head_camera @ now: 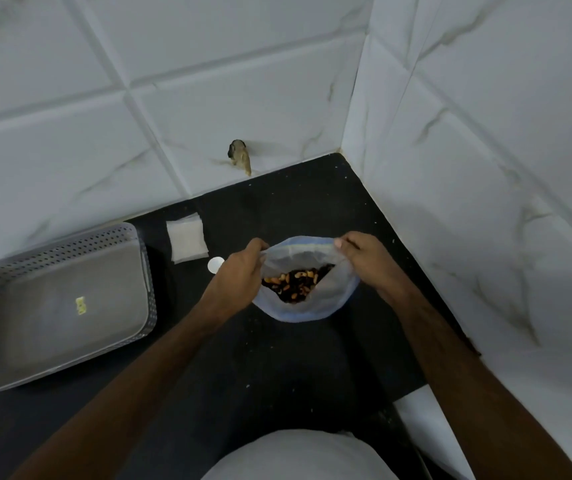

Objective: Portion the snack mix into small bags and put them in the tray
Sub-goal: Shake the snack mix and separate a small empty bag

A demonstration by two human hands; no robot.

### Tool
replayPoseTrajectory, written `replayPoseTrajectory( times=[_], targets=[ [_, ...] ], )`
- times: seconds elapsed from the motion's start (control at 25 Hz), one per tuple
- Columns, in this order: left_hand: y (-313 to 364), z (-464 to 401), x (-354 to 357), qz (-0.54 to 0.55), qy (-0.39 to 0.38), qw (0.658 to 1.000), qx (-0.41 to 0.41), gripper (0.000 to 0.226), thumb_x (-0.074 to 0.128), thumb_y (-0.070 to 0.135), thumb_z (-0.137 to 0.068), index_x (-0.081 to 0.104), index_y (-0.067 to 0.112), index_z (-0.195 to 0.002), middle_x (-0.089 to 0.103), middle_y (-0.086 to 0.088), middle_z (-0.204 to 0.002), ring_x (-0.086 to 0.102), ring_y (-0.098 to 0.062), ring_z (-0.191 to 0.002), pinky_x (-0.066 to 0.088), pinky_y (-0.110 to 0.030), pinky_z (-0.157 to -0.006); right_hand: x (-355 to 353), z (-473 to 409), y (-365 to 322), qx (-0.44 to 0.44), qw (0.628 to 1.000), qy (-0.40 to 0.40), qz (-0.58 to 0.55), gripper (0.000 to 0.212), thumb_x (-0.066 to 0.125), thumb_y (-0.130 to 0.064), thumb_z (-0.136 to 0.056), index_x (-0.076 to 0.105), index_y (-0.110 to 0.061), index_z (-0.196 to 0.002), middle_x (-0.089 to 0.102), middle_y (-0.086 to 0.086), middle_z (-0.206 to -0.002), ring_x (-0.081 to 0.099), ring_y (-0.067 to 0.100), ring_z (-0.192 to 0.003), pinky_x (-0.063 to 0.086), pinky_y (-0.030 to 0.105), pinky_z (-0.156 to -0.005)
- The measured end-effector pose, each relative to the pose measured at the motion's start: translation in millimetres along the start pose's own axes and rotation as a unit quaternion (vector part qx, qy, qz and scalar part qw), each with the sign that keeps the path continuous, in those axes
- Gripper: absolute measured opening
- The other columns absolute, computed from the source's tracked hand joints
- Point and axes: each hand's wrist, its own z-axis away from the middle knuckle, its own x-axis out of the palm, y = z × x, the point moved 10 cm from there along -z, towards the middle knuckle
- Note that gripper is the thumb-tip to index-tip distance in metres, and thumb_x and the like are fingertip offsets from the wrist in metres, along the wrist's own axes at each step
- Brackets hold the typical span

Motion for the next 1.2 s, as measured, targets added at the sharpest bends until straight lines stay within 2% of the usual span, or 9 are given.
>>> replayPoseTrajectory(
  times=[0.16,0.24,0.36,0.48,0.56,0.72,0.88,1.04,1.2],
  targets=[
    [3,23,2,-0.035,-0.036,0.999,-0.009,0.024,0.043,0.016,-0.105,0.047,0.014,-0.129,0.070,-0.005,-0.090,0.067,-0.014,-0.071,0.051,-0.025,-0.060,2,-11,6,0.061,0.948,0.037,-0.311,0.032,0.066,-0.027,-0.095,0.065,-0.006,-0.119,0.070,0.009,-0.107,0.068,0.017,-0.094,0.057,0.024,-0.068],
    [4,34,11,-0.059,-0.086,0.994,-0.034,0.026,0.044,0.022,-0.105,0.045,0.019,-0.130,0.067,0.001,-0.087,0.065,-0.010,-0.067,0.051,-0.025,-0.059,5,-13,10,0.082,0.923,0.035,-0.375,0.041,0.073,-0.031,-0.090,0.062,-0.006,-0.121,0.072,0.010,-0.106,0.070,0.021,-0.095,0.059,0.030,-0.073],
    [6,38,12,-0.155,-0.114,0.979,-0.071,0.036,0.044,0.047,-0.104,0.045,0.022,-0.130,0.063,0.008,-0.088,0.060,-0.008,-0.069,0.047,-0.028,-0.063,4,-4,11,0.095,0.975,0.023,-0.198,0.055,0.073,-0.042,-0.087,0.051,-0.018,-0.132,0.062,0.003,-0.122,0.066,0.017,-0.105,0.058,0.036,-0.084],
    [23,10,-5,-0.128,-0.050,0.990,-0.027,0.065,0.051,0.056,-0.099,0.033,0.021,-0.150,0.054,-0.002,-0.140,0.062,-0.018,-0.113,0.053,-0.035,-0.089,7,14,2,0.034,0.997,0.062,0.014,0.055,0.069,-0.038,-0.091,0.042,-0.019,-0.135,0.044,-0.003,-0.129,0.057,0.012,-0.106,0.052,0.025,-0.077],
    [42,-18,-1,-0.114,-0.041,0.992,0.032,0.073,0.058,0.052,-0.096,0.026,0.023,-0.155,0.043,-0.005,-0.151,0.057,-0.023,-0.126,0.053,-0.044,-0.097,23,18,4,0.034,0.997,0.047,0.044,0.048,0.063,-0.028,-0.096,0.043,-0.015,-0.138,0.047,0.002,-0.134,0.058,0.015,-0.112,0.055,0.031,-0.085],
    [72,-61,20,-0.233,-0.071,0.963,0.117,0.077,0.066,0.045,-0.092,0.023,0.035,-0.156,0.039,-0.003,-0.151,0.056,-0.027,-0.125,0.051,-0.050,-0.096,42,14,-11,0.004,0.997,-0.068,-0.018,0.025,0.052,-0.021,-0.102,0.056,-0.017,-0.125,0.063,0.008,-0.120,0.063,0.022,-0.109,0.053,0.049,-0.097],
    [82,-67,4,-0.303,-0.044,0.940,0.150,0.037,0.057,0.031,-0.098,0.047,0.025,-0.133,0.053,-0.002,-0.127,0.063,-0.022,-0.106,0.047,-0.043,-0.090,17,6,-18,-0.015,0.978,-0.098,-0.186,0.026,0.058,-0.028,-0.099,0.069,-0.012,-0.117,0.068,0.019,-0.115,0.064,0.027,-0.107,0.052,0.045,-0.097],
    [45,-58,-6,-0.225,-0.076,0.971,0.038,0.014,0.053,0.025,-0.101,0.055,0.016,-0.111,0.066,-0.007,-0.105,0.063,-0.018,-0.088,0.052,-0.034,-0.078,9,2,-16,0.009,0.998,-0.055,0.042,0.037,0.068,-0.040,-0.092,0.057,-0.020,-0.121,0.061,0.001,-0.109,0.061,0.015,-0.098,0.049,0.028,-0.077],
    [13,-43,-7,-0.132,-0.088,0.986,-0.058,0.015,0.048,0.022,-0.102,0.057,0.014,-0.111,0.066,-0.007,-0.099,0.063,-0.017,-0.082,0.052,-0.033,-0.073,27,7,-20,-0.058,0.974,0.049,0.214,0.028,0.058,-0.035,-0.098,0.053,-0.024,-0.124,0.055,-0.005,-0.115,0.058,0.009,-0.101,0.049,0.026,-0.082]
  ],
)
